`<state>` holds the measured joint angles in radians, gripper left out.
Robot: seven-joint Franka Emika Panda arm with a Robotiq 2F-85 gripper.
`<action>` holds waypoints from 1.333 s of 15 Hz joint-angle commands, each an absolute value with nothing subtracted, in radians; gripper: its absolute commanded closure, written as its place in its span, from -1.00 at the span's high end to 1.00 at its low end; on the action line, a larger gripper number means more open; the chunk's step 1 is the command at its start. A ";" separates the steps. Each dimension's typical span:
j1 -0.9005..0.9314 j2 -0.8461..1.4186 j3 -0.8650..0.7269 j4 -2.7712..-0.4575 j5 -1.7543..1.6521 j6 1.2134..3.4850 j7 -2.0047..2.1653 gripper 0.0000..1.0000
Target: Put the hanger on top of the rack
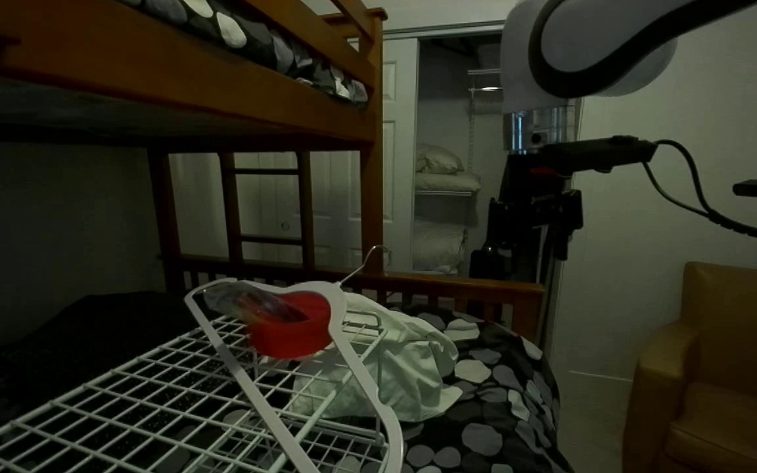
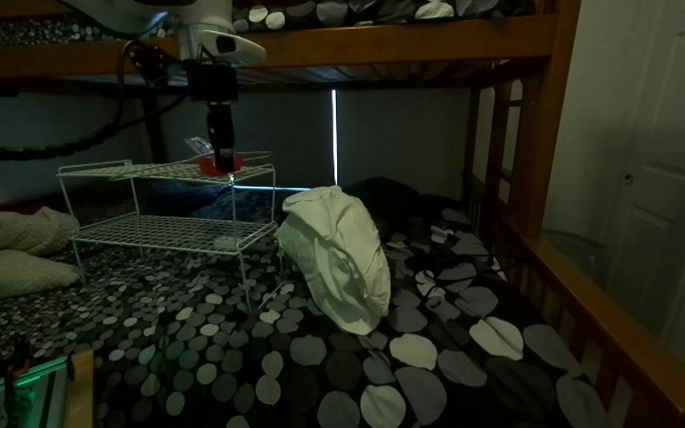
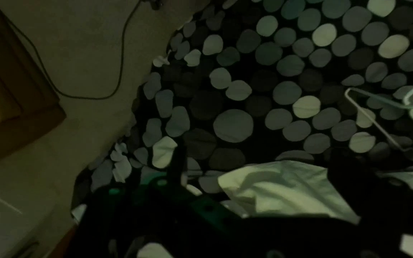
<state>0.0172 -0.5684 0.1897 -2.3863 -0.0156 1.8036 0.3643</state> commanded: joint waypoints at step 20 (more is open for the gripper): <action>-0.176 -0.155 -0.096 -2.229 -0.253 2.007 0.174 1.00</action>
<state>-0.1887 -0.1548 -0.0836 -2.2309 -0.2516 2.0093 0.1729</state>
